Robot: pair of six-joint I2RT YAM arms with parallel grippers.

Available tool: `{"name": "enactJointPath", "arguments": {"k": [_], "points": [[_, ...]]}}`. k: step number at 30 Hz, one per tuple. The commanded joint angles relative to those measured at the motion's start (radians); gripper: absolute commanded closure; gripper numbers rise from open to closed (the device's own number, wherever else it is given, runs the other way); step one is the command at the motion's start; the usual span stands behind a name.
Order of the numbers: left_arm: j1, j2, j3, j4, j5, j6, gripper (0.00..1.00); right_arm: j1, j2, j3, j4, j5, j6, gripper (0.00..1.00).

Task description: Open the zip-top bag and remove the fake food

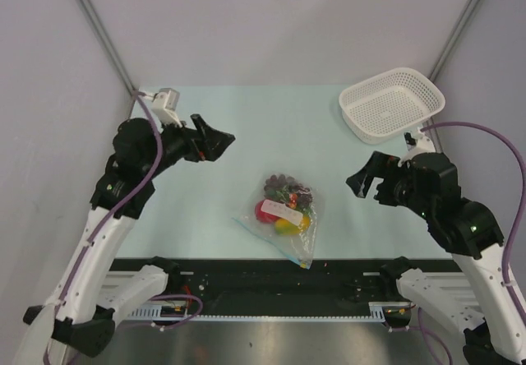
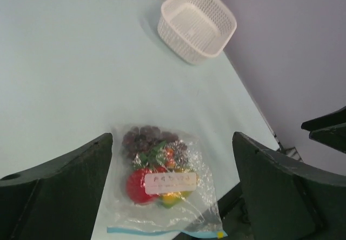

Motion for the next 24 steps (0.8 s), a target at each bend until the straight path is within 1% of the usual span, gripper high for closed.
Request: {"name": "enactJointPath", "arguments": {"k": [1, 3, 4, 5, 6, 7, 8, 11, 13, 14, 16, 17, 18, 21, 23, 24], "points": [[0.009, 0.137, 0.014, -0.165, 0.128, 0.053, 0.08, -0.007, 0.032, -0.014, -0.012, 0.011, -0.020, 0.00], [-0.015, 0.167, -0.047, -0.175, 0.150, 0.045, 0.09, -0.007, 0.059, -0.023, 0.002, -0.026, -0.038, 0.00], [-0.034, 0.171, -0.102, -0.156, 0.150, 0.033, 0.10, -0.007, 0.068, -0.042, 0.014, -0.075, -0.076, 0.00], [-0.082, 0.172, -0.127, -0.152, 0.128, 0.022, 0.11, -0.007, 0.087, -0.049, 0.026, -0.136, -0.095, 0.00], [-0.112, 0.177, -0.152, -0.146, 0.109, 0.010, 0.11, -0.005, 0.096, -0.059, 0.043, -0.152, -0.113, 0.00], [-0.142, 0.175, -0.208, -0.129, 0.099, -0.025, 0.11, 0.000, 0.105, -0.075, 0.051, -0.167, -0.121, 0.00], [-0.199, 0.174, -0.238, -0.083, 0.096, -0.045, 0.11, 0.006, 0.127, -0.100, 0.060, -0.196, -0.142, 0.00], [-0.265, 0.171, -0.328, -0.032, 0.065, -0.126, 0.16, 0.047, 0.173, -0.160, 0.094, -0.247, -0.146, 0.00], [-0.269, 0.164, -0.395, 0.008, 0.094, -0.186, 0.18, 0.096, 0.185, -0.192, 0.143, -0.247, -0.123, 0.00], [-0.269, 0.160, -0.416, 0.026, 0.102, -0.208, 0.18, 0.152, 0.188, -0.229, 0.161, -0.238, -0.111, 0.00], [-0.270, 0.163, -0.469, 0.081, 0.137, -0.258, 0.17, 0.220, 0.200, -0.267, 0.226, -0.222, -0.066, 0.00], [-0.270, 0.178, -0.483, 0.091, 0.144, -0.274, 0.17, 0.287, 0.206, -0.285, 0.250, -0.207, -0.052, 0.00], [-0.270, 0.184, -0.494, 0.086, 0.145, -0.295, 0.17, 0.315, 0.222, -0.315, 0.285, -0.196, -0.016, 0.00], [-0.270, 0.181, -0.525, 0.042, 0.084, -0.346, 0.17, 0.424, 0.240, -0.351, 0.333, -0.135, 0.034, 0.00], [-0.270, 0.146, -0.551, 0.000, 0.017, -0.375, 0.17, 0.460, 0.251, -0.364, 0.342, -0.103, 0.072, 0.00], [-0.270, 0.102, -0.560, -0.004, -0.003, -0.395, 0.16, 0.486, 0.249, -0.371, 0.345, -0.095, 0.081, 0.00]]}}
